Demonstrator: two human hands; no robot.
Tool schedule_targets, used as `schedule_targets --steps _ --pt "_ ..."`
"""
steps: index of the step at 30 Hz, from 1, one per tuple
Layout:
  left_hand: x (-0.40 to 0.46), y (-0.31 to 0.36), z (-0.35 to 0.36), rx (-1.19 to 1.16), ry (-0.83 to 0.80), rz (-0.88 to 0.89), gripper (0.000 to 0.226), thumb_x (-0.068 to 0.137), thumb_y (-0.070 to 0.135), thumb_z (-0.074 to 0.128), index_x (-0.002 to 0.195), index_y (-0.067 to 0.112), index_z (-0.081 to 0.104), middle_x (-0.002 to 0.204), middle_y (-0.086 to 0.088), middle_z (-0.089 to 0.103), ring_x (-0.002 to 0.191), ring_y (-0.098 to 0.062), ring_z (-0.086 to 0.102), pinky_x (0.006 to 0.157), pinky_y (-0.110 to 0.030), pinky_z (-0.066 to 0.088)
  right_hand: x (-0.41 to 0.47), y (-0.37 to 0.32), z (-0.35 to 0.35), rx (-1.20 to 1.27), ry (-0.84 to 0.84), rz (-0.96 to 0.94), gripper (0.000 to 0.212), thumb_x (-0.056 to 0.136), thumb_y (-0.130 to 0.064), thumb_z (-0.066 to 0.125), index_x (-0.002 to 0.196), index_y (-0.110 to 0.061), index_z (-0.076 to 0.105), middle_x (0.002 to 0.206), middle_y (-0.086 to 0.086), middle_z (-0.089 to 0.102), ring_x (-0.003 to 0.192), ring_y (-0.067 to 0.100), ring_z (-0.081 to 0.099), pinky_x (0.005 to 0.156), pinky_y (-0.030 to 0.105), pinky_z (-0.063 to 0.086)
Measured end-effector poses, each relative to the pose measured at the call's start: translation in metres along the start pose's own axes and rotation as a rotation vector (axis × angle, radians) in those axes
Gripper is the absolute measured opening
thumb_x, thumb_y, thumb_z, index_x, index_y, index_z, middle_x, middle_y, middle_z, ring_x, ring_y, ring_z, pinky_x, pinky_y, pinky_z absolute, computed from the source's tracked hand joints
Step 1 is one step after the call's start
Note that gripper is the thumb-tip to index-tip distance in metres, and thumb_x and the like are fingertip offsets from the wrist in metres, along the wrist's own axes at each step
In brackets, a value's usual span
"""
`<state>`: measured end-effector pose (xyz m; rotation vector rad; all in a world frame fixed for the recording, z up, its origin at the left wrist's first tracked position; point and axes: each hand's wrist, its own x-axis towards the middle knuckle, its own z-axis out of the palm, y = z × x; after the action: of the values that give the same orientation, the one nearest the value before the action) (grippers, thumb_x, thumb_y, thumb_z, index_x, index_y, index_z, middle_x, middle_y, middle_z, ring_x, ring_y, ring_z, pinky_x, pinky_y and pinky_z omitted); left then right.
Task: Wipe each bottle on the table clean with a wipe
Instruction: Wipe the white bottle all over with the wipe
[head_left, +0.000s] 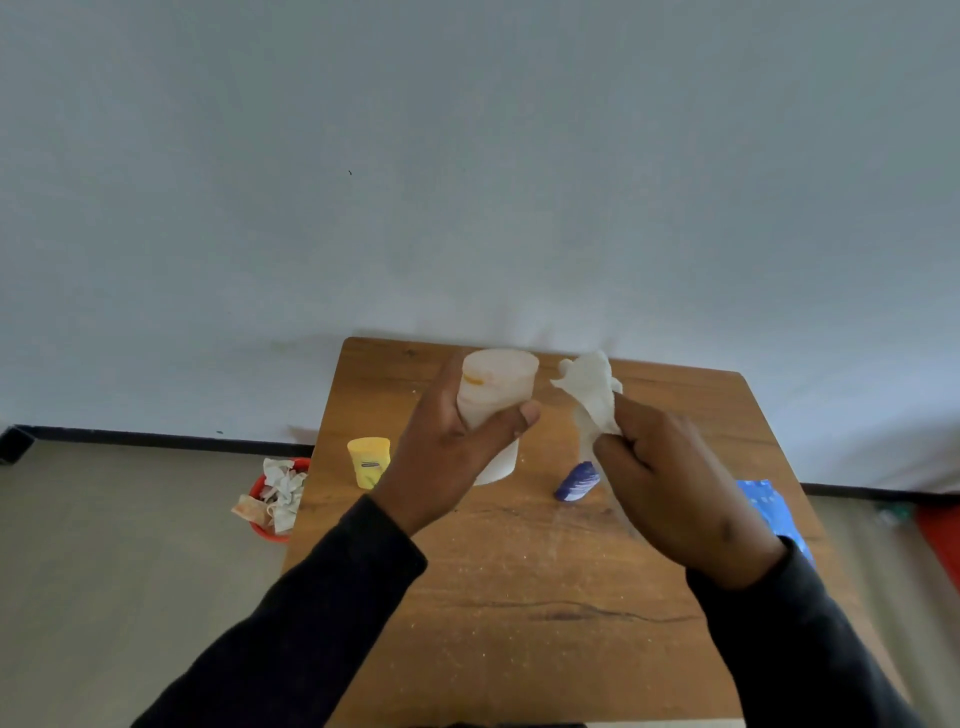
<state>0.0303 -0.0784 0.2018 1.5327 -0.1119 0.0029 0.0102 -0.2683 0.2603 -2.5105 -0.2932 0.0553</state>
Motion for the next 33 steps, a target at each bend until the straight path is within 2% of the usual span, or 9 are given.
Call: schedule_targets --steps 2,5,8,10,13,21,23,26,33 --pt "0.008 -0.009 0.007 0.013 -0.034 -0.004 0.046 0.082 0.035 0.078 0.117 0.015 0.055 0.107 -0.003 0.068 0.095 -0.015 0.067 0.073 -0.026 0.057 0.002 0.012 0.011 0.138 0.003 0.063 0.027 0.090 -0.008 0.046 0.065 -0.018 0.046 0.057 -0.005 0.053 0.048 0.009 0.044 0.044 0.023 0.035" --pt "0.019 -0.029 0.019 0.129 0.023 0.031 0.032 0.084 0.031 0.079 0.108 0.026 0.058 0.106 0.003 0.067 0.094 -0.006 0.065 0.074 -0.024 0.056 0.006 0.039 0.037 0.315 -0.082 0.162 0.018 0.091 -0.008 0.045 0.076 -0.002 0.053 0.066 0.015 0.060 0.056 0.025 0.054 0.052 0.043 0.044" --pt "0.027 -0.063 0.030 0.276 0.095 -0.006 0.037 0.077 0.040 0.084 0.108 0.029 0.067 0.105 0.009 0.068 0.096 -0.003 0.063 0.077 -0.026 0.055 0.011 0.070 0.072 0.453 -0.139 0.298 0.022 0.081 -0.013 0.043 0.077 0.007 0.049 0.062 0.012 0.053 0.056 0.022 0.051 0.053 0.048 0.047" --pt "0.030 -0.091 0.037 0.331 0.137 -0.052 0.046 0.073 0.043 0.087 0.109 0.020 0.070 0.104 0.007 0.070 0.096 -0.005 0.065 0.078 -0.032 0.056 0.017 0.092 0.099 0.507 -0.186 0.364 0.022 0.077 -0.017 0.042 0.076 0.003 0.050 0.063 0.009 0.055 0.058 0.022 0.054 0.057 0.049 0.050" --pt "0.032 -0.127 0.042 0.380 0.143 -0.125 0.041 0.070 0.030 0.092 0.105 0.017 0.074 0.098 0.007 0.074 0.090 -0.003 0.067 0.072 -0.023 0.053 0.026 0.118 0.134 0.541 -0.240 0.438 0.018 0.077 -0.018 0.044 0.077 -0.001 0.052 0.066 0.007 0.058 0.063 0.024 0.057 0.063 0.051 0.052" --pt "0.058 -0.193 0.032 0.446 0.095 -0.264 0.035 0.070 0.019 0.092 0.097 0.021 0.070 0.094 0.014 0.070 0.090 0.000 0.064 0.072 -0.031 0.058 0.059 0.158 0.191 0.586 -0.346 0.555 0.026 0.076 -0.024 0.041 0.086 -0.007 0.057 0.077 0.004 0.063 0.074 0.026 0.061 0.073 0.048 0.053" --pt "0.063 -0.202 0.025 0.464 0.085 -0.293 0.035 0.070 0.018 0.092 0.098 0.021 0.070 0.095 0.012 0.070 0.091 -0.004 0.065 0.073 -0.033 0.059 0.067 0.159 0.198 0.544 -0.375 0.567 0.017 0.082 -0.021 0.043 0.084 -0.011 0.056 0.079 0.003 0.062 0.079 0.029 0.062 0.072 0.044 0.052" --pt "0.067 -0.214 0.017 0.497 0.072 -0.325 0.037 0.071 0.019 0.091 0.100 0.018 0.068 0.096 0.012 0.068 0.093 -0.009 0.065 0.071 -0.028 0.057 0.077 0.160 0.208 0.521 -0.413 0.549 0.013 0.092 -0.007 0.044 0.089 -0.006 0.057 0.081 0.004 0.059 0.077 0.023 0.057 0.064 0.030 0.043" --pt "0.063 -0.232 0.013 0.531 0.097 -0.341 0.033 0.072 0.013 0.089 0.098 0.017 0.069 0.096 0.006 0.072 0.089 -0.003 0.065 0.067 -0.018 0.052 0.084 0.164 0.222 0.496 -0.455 0.509 0.012 0.094 -0.005 0.042 0.095 -0.009 0.054 0.090 0.006 0.059 0.083 0.021 0.056 0.067 0.028 0.041"
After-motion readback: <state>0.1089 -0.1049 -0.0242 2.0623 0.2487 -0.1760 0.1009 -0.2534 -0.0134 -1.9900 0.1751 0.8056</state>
